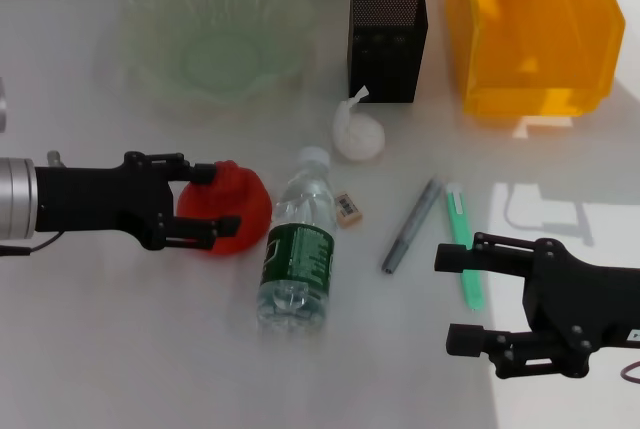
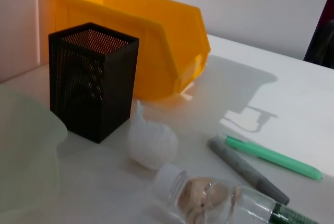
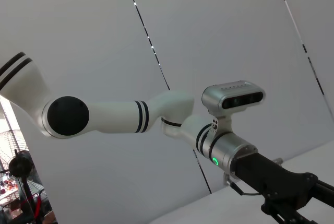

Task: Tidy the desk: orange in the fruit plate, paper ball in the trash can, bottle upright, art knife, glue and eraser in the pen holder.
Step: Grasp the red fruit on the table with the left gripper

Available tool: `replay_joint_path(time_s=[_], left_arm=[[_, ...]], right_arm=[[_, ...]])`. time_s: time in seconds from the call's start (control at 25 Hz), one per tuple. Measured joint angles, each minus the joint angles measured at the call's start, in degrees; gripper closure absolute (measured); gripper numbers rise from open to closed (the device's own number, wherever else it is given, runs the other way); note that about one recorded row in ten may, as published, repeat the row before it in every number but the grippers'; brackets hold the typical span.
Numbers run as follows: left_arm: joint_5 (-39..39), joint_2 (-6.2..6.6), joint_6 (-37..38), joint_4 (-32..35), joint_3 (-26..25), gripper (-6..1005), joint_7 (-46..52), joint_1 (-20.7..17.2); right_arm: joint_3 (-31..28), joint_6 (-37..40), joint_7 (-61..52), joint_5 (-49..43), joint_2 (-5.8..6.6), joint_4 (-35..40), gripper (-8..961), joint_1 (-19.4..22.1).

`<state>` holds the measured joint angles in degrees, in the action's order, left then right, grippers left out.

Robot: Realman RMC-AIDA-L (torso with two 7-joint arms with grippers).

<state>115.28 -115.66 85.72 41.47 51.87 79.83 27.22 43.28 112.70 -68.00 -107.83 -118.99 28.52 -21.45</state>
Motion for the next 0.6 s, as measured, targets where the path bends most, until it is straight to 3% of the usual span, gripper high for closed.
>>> replay_joint_path(time_s=[0.16, 0.24, 0.6], left_arm=[[-0.98, 0.00, 0.41, -0.26, -1.53, 246, -1.45, -0.04], [-1.69, -0.10, 0.46, -2.76, -4.74, 253, -4.29, 0.49], [-0.67, -0.74, -4.71, -7.07, -4.79, 282, -6.87, 1.66]], right_arm=[[0.05, -1.13, 0.28, -0.01, -0.04, -1.36, 139, -0.48], [0.05, -1.83, 0.32, -0.01, -0.04, -1.69, 140, -0.64], [0.05, -1.88, 0.20, -0.01, -0.01, -1.79, 140, -1.05]])
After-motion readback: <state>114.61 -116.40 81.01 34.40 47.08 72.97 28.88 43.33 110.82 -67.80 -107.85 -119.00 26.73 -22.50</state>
